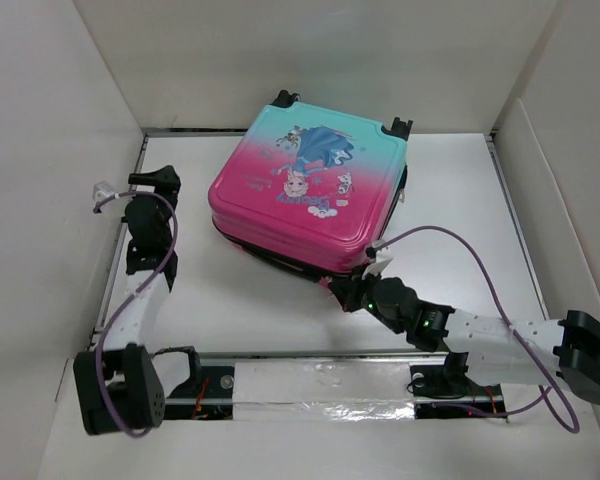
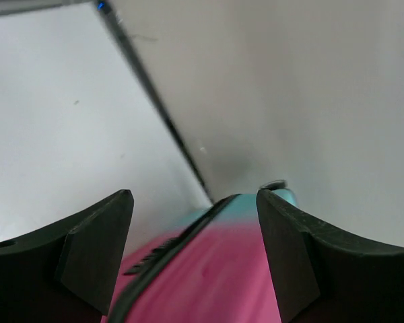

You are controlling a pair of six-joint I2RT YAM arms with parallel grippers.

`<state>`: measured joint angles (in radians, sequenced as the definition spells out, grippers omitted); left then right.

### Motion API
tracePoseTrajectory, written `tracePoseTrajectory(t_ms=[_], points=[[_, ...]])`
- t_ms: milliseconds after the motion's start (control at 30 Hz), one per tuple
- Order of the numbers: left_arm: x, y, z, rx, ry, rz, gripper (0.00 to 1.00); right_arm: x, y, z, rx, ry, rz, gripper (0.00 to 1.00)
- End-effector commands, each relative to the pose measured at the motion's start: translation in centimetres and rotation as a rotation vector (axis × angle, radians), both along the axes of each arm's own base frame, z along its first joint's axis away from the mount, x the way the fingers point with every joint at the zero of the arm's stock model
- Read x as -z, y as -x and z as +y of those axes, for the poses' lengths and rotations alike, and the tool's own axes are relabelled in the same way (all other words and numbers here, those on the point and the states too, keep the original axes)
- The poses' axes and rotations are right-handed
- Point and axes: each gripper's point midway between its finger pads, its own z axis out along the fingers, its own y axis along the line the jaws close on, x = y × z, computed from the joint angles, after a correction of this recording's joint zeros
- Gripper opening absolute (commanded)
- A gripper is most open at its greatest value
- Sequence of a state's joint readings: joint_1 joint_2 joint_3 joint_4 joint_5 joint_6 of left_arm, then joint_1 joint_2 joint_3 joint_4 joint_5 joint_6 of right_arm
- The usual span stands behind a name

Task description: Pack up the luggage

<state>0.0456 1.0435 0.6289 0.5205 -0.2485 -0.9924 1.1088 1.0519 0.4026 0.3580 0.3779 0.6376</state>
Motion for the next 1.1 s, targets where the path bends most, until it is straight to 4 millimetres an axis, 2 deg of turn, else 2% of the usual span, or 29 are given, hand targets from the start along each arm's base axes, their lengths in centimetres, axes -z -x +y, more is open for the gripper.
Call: tracePoseTrajectory(t_ms=[0, 33, 67, 100, 133, 200, 233, 300, 333, 500, 533, 567, 600, 633, 667, 700, 733, 767, 833, 867, 900, 933, 1000, 1033, 1067], points=[[1.6, -2.0, -2.2, 0.212, 0.131, 0.017, 0.71, -4.6, 2.0, 1.9, -0.115, -0.167, -0.064, 0.0], [3.1, -3.6, -2.6, 0.246, 0.114, 0.076, 0.71, -4.5, 2.2, 1.9, -0.124, -0.168, -0.062, 0.0], [4.4, -4.1, -3.4, 0.279, 0.119, 0.119, 0.71, -4.3, 2.4, 1.9, -0.136, -0.162, -0.058, 0.0], [5.1, -4.5, -4.2, 0.332, 0.126, 0.125, 0.71, -4.3, 2.5, 2.0, -0.142, -0.159, -0.057, 0.0], [6.9, -5.0, -4.6, 0.353, 0.156, 0.156, 0.7, -4.3, 2.5, 2.0, -0.144, -0.155, -0.057, 0.0], [8.2, -5.1, -6.3, 0.414, 0.183, 0.147, 0.69, -4.2, 2.5, 2.3, -0.156, -0.144, -0.057, 0.0], [9.6, -5.2, -7.0, 0.435, 0.193, 0.172, 0.69, -3.9, 2.5, 2.5, -0.161, -0.129, -0.051, 0.0], [10.4, -5.2, -9.2, 0.494, 0.179, 0.193, 0.68, -4.2, 2.5, 3.1, -0.18, -0.124, -0.054, 0.0], [11.0, -5.2, -9.9, 0.508, 0.174, 0.202, 0.68, -3.6, 2.4, 3.5, -0.183, -0.106, -0.045, 0.0], [12.0, -3.7, -14.3, 0.617, 0.132, 0.204, 0.68, -3.8, 2.0, 5.8, -0.225, -0.081, -0.053, 0.0], [11.8, -3.0, -16.0, 0.659, 0.113, 0.2, 0.69, -4.7, 2.0, 6.7, -0.239, -0.094, -0.066, 0.0], [12.1, -2.5, -16.6, 0.673, 0.099, 0.207, 0.69, -5.1, 1.9, 7.3, -0.25, -0.097, -0.078, 0.0], [12.4, -2.1, -17.1, 0.678, 0.079, 0.214, 0.68, -4.4, 2.0, 8.2, -0.269, -0.074, -0.074, 0.0], [12.1, -1.3, -18.3, 0.707, 0.069, 0.205, 0.69, -4.4, 1.9, 8.9, -0.278, -0.068, -0.076, 0.0], [12.8, -0.5, -18.7, 0.716, 0.063, 0.216, 0.69, -5.8, 1.5, 10.0, -0.292, -0.079, -0.1, 0.0], [12.9, -0.1, -19.0, 0.723, 0.055, 0.218, 0.69, -4.6, 1.6, 11.2, -0.311, -0.046, -0.086, 0.0], [12.6, 0.4, -19.3, 0.732, 0.05, 0.208, 0.69, -4.6, 1.8, 12.1, -0.333, -0.038, -0.088, 0.0], [13.1, 1.2, -19.4, 0.747, 0.051, 0.211, 0.68, -4.8, 1.4, 13.6, -0.347, -0.029, -0.096, 0.0], [13.2, 1.9, -19.5, 0.768, 0.033, 0.21, 0.69, -4.8, 2.6, 15.5, -0.396, -0.013, -0.101, 0.0], [13.9, 2.6, -19.7, 0.782, 0.029, 0.228, 0.69, -5.0, 2.7, 16.3, -0.409, 0.0, -0.116, 0.0], [13.9, 3.0, -19.9, 0.8, 0.025, 0.225, 0.69, -6.8, 2.7, 17.7, -0.42, -0.021, -0.139, 0.0], [14.0, 3.3, -20.0, 0.81, 0.021, 0.224, 0.69, -5.6, 2.9, 18.6, -0.433, 0.01, -0.131, 0.0], [14.3, 4.0, -20.1, 0.834, 0.009, 0.232, 0.68, -5.2, 3.8, 20.1, -0.483, 0.054, -0.142, 0.0], [14.1, 4.2, -20.1, 0.838, 0.001, 0.225, 0.68, -6.7, 4.1, 21.4, -0.498, 0.031, -0.153, 0.0], [14.4, 4.6, -20.0, 0.839, -0.001, 0.232, 0.68, -5.4, 4.9, 22.2, -0.532, 0.08, -0.163, 0.0]])
